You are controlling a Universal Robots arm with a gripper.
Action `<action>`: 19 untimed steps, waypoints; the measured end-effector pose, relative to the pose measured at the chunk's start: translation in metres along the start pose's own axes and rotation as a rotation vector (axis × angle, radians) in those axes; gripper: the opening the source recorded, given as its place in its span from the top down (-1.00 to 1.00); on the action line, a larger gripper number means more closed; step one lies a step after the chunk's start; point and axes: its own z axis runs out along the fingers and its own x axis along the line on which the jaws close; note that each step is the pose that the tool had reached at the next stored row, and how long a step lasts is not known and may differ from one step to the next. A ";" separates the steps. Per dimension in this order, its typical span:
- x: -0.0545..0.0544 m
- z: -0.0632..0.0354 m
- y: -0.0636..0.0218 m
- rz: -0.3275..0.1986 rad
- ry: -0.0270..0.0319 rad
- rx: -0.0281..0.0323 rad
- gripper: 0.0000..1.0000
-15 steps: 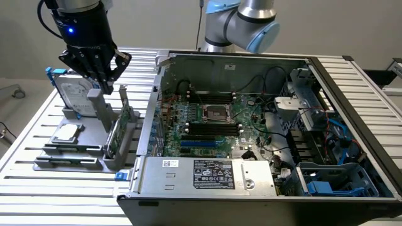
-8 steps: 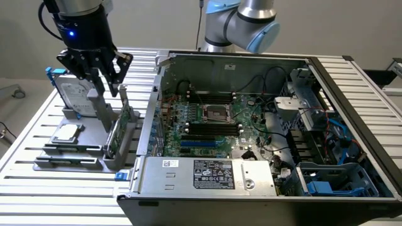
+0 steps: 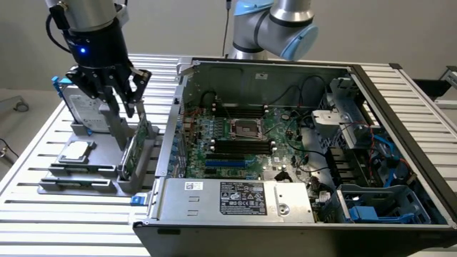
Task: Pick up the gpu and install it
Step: 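Pick up the gpu and move the gpu toward the slot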
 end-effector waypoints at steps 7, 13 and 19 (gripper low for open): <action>0.001 0.0125 -0.0033 -0.004 0.0002 0.0001 0.27; 0.001 0.0235 -0.0057 -0.009 0.0003 0.0001 0.27; 0.001 0.0343 -0.0071 -0.018 0.0005 0.0003 0.27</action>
